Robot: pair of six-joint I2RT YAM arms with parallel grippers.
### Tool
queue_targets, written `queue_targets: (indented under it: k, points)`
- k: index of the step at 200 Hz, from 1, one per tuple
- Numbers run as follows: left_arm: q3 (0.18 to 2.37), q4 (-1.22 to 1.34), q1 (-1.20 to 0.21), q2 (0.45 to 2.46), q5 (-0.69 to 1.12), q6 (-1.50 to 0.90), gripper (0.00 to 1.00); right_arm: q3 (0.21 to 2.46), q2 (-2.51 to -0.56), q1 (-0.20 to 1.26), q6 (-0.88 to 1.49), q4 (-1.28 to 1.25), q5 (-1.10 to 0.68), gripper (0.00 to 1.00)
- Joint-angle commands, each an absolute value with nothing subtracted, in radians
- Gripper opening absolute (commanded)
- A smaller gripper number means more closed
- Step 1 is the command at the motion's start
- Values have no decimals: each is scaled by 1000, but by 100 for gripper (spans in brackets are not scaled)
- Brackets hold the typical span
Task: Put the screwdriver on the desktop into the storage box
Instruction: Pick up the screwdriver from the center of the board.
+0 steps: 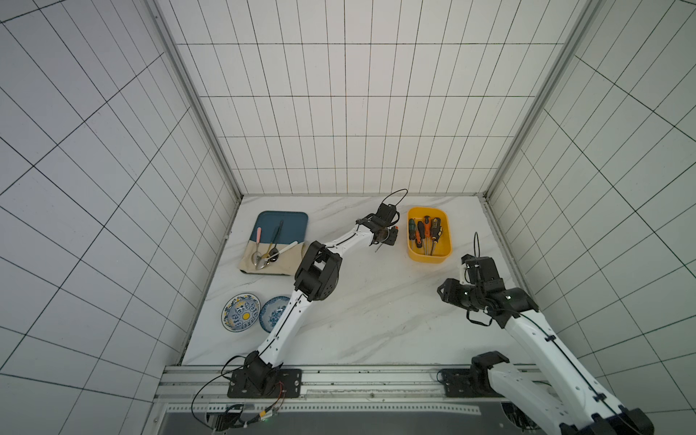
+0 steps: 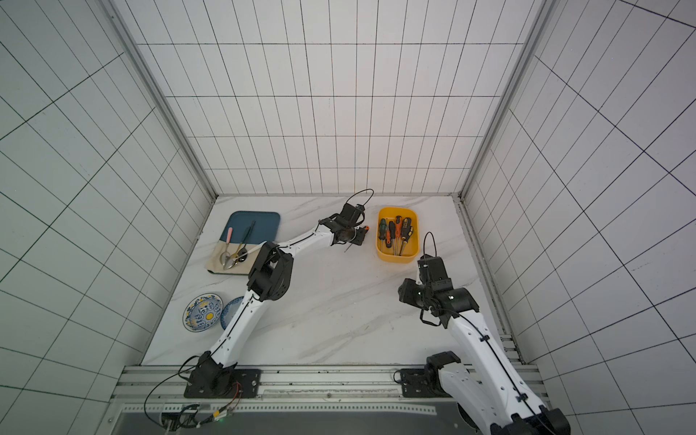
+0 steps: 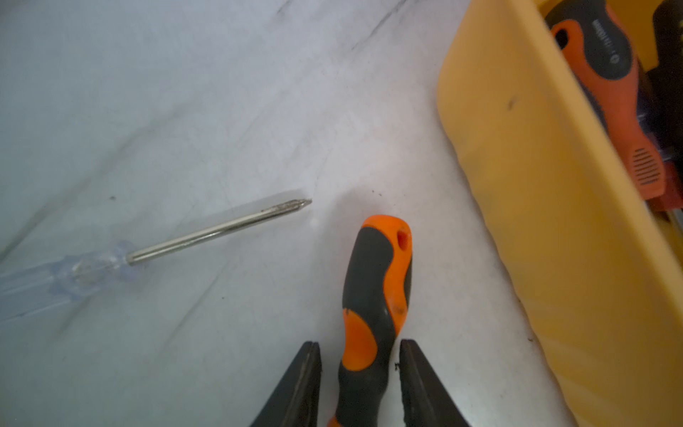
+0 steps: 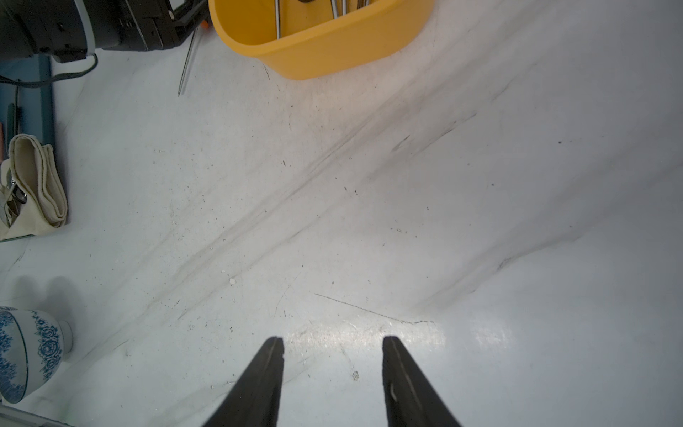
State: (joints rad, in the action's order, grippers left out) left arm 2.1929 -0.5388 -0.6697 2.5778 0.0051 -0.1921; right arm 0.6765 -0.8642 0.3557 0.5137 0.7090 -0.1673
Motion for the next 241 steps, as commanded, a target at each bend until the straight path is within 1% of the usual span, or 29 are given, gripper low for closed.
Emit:
queue_targets:
  k: [1, 14, 31, 50, 86, 131, 159, 193, 216, 241]
  points:
    - [2142, -624, -680, 2588, -32, -181, 36, 652, -853, 364, 526, 719, -149, 47]
    - [2135, -624, -684, 2583, -45, -174, 34, 652, -853, 364, 526, 721, -147, 47]
    - [2130, -632, -689, 2580, -69, -171, 23, 653, -853, 364, 528, 723, -146, 47]
    - [2122, -647, -690, 2573, -76, -178, 20, 653, -853, 364, 528, 723, -144, 47]
    - [2111, -695, -687, 2534, -79, -219, 0, 660, -867, 364, 529, 715, -143, 47]
    - [2064, -715, -664, 2423, -15, -269, 0, 688, -910, 365, 541, 687, -157, 47]
    - [1971, -673, -621, 2301, 93, -339, 0, 734, -943, 378, 532, 662, -151, 48]
    - [1766, -544, -581, 2114, 199, -405, 0, 827, -1032, 380, 536, 603, -202, 50]
    - [1622, -481, -562, 1990, 274, -494, 0, 886, -1094, 380, 553, 531, -274, 51]
    - [1404, -305, -560, 1834, 337, -579, 0, 929, -1157, 383, 585, 442, -360, 52]
